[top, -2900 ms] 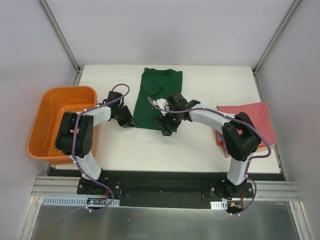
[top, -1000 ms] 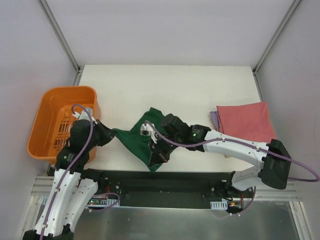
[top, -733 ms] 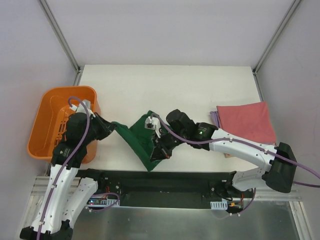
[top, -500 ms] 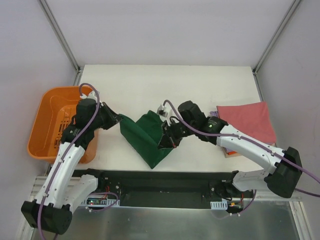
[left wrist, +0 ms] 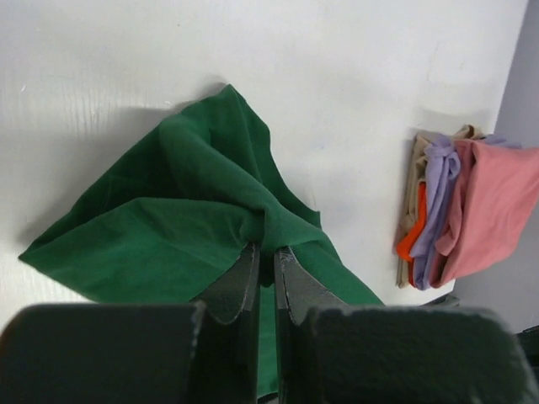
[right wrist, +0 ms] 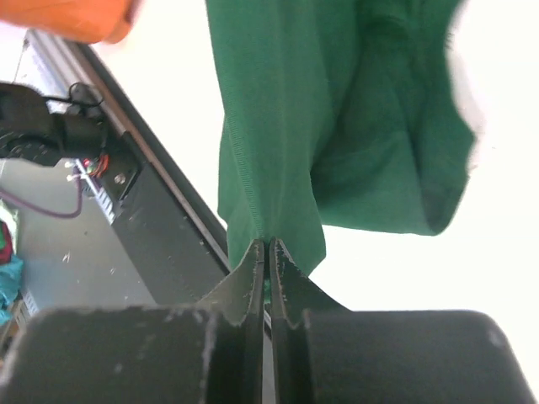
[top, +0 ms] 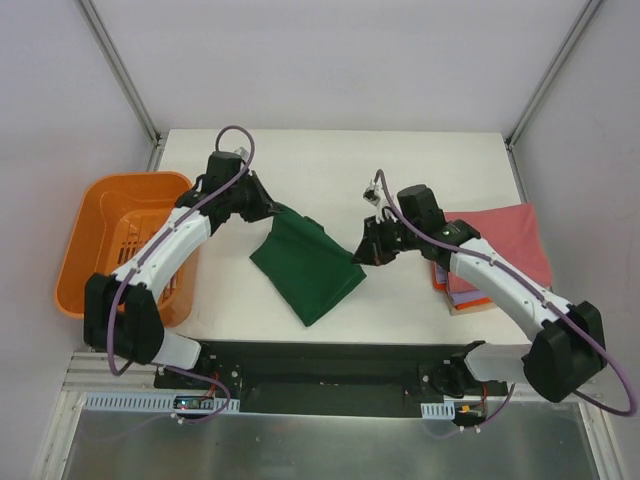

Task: Fold and stack the t-shirts
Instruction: Fold the long partially folded tshirt into a neat square

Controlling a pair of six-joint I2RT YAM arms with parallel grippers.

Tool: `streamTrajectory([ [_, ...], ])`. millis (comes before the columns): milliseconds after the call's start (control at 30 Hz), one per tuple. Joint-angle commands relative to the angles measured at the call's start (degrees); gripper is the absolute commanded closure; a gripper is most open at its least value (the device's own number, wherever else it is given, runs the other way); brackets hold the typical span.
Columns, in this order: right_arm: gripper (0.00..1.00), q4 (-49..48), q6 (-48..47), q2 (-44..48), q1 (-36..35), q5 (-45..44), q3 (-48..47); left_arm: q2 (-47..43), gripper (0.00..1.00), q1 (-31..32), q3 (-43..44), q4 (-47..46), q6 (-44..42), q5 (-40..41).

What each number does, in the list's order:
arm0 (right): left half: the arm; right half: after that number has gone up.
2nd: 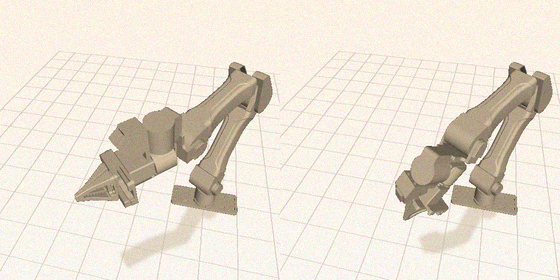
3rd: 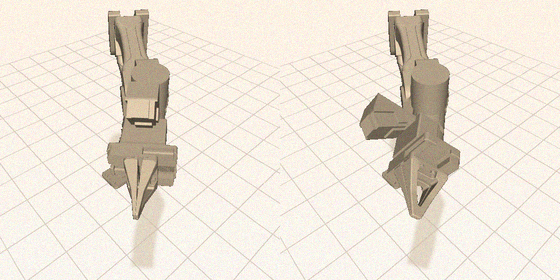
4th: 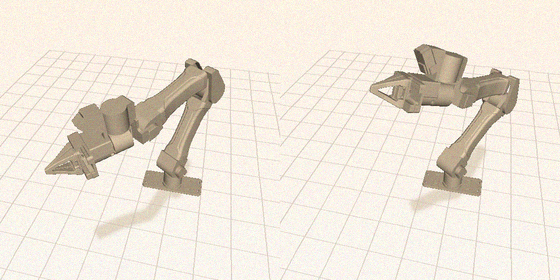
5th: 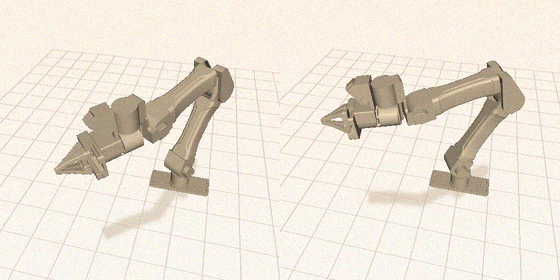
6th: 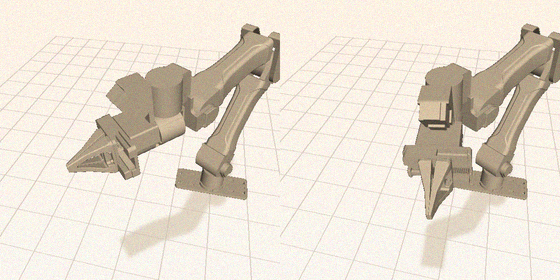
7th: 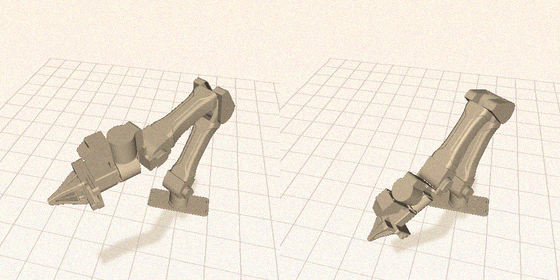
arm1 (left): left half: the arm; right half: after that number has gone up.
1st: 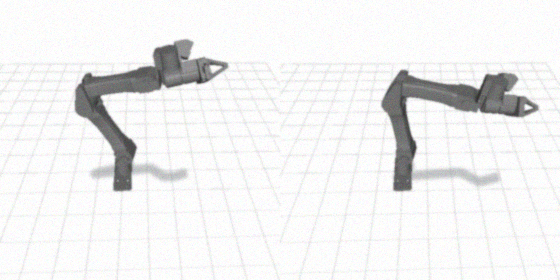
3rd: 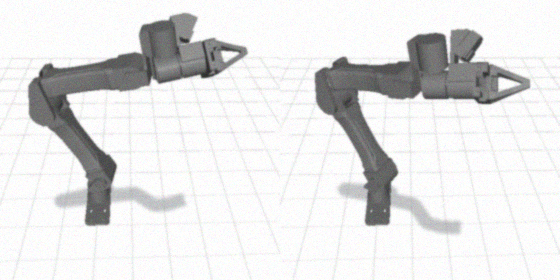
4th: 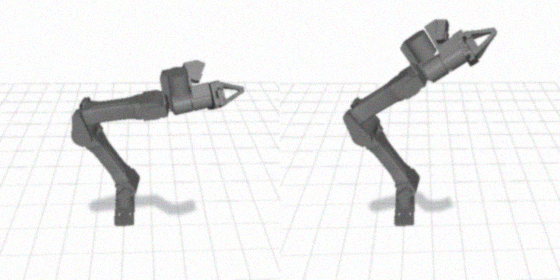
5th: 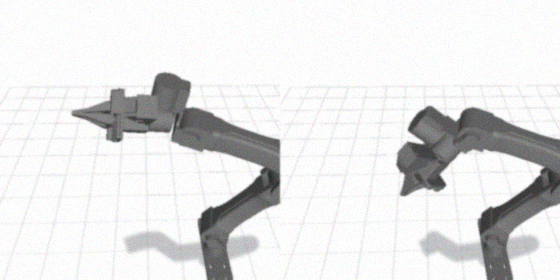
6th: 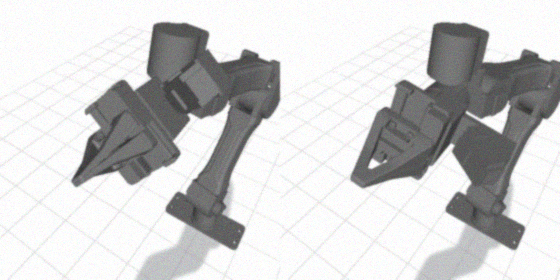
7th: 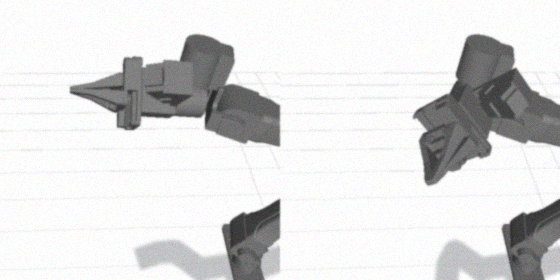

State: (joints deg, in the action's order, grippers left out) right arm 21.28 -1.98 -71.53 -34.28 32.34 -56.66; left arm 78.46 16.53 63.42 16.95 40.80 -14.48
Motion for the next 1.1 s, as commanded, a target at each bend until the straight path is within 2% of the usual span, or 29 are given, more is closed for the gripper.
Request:
streamTrajectory([
  [0,0.99,3.8,0.0,-6.3,3.9,-0.4,-0.8,7.8,1.00,-0.6,6.4,-3.9,-3.0,2.7],
  [200,0.98,1.7,1.9,-12.5,6.0,-3.8,-1.3,21.3,1.00,0.3,14.8,-3.2,-4.5,1.5],
  [233,0.96,1.7,1.9,-13.3,6.2,-5.9,-1.5,23.0,0.96,0.3,15.6,-3.1,-4.6,1.6],
  [300,0.81,1.9,3.4,-14.5,6.6,-9.5,-2.5,25.4,0.68,0.3,17.3,-2.5,-4.9,1.0],
  [333,0.65,2.7,3.6,-14.9,6.9,-11.4,-3.4,26.4,0.43,0.3,18.0,-2.3,-5.4,0.0],
  [367,0.50,3.6,3.5,-15.0,6.9,-13.9,-4.3,26.9,0.24,0.3,18.8,-1.8,-5.6,-0.9],
  [400,0.43,4.9,3.4,-15.2,6.9,-17.0,-5.2,27.1,0.07,0.3,19.2,-1.7,-5.9,-1.5],
  [433,0.30,6.0,3.7,-15.4,6.9,-19.0,-6.3,26.9,0.01,0.3,19.5,-1.6,-6.3,-2.0],
  [567,0.13,10.5,3.0,-15.0,5.8,-20.0,-9.6,23.4,0.01,0.9,18.4,-1.5,-8.0,-4.7],
  [667,0.08,9.5,3.0,-12.9,0.4,-20.0,-9.5,19.6,0.01,1.8,15.4,-1.5,-8.5,-6.4],
  [833,0.04,3.5,6.3,-13.5,-7.5,-15.4,-8.9,20.1,0.01,5.2,14.8,-2.0,-9.4,-9.5],
  [933,0.04,0.0,8.9,-15.4,-8.3,-14.0,-7.4,24.4,0.01,5.3,17.6,-3.3,-7.8,-13.5],
  [1067,0.03,-1.9,9.5,-19.4,-8.1,-16.3,-7.5,31.1,0.01,5.5,21.8,-4.8,-4.3,-12.6],
])
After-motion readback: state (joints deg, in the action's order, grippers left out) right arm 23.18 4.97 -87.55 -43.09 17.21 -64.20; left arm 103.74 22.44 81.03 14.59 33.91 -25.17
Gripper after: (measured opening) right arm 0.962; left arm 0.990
